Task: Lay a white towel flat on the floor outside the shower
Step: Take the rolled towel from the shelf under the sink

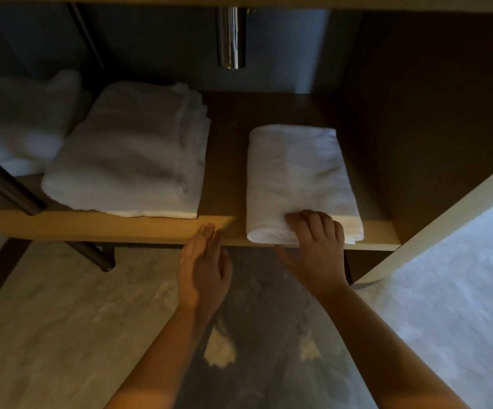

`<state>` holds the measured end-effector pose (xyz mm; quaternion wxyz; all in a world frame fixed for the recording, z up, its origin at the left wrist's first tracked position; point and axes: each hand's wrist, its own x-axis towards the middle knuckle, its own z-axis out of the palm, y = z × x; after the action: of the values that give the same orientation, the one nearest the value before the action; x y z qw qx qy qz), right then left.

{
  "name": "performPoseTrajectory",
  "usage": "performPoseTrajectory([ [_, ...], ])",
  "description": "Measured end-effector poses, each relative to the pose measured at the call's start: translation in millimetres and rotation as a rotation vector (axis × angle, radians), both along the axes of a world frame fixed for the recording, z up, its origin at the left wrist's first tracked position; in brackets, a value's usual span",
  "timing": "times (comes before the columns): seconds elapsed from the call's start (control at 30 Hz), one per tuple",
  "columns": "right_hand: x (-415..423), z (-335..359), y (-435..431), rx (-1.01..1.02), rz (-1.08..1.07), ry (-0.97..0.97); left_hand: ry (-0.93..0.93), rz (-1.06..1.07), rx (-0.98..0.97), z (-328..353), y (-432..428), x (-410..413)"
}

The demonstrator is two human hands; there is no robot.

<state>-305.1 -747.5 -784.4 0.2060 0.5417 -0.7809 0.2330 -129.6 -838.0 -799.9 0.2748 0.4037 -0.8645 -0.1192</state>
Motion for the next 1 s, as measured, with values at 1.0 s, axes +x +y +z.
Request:
performPoseTrajectory([
  [1.0,3,14,20,-0.044,0.105,0.025,0.043,-0.074,0.049,-1,-2,7],
])
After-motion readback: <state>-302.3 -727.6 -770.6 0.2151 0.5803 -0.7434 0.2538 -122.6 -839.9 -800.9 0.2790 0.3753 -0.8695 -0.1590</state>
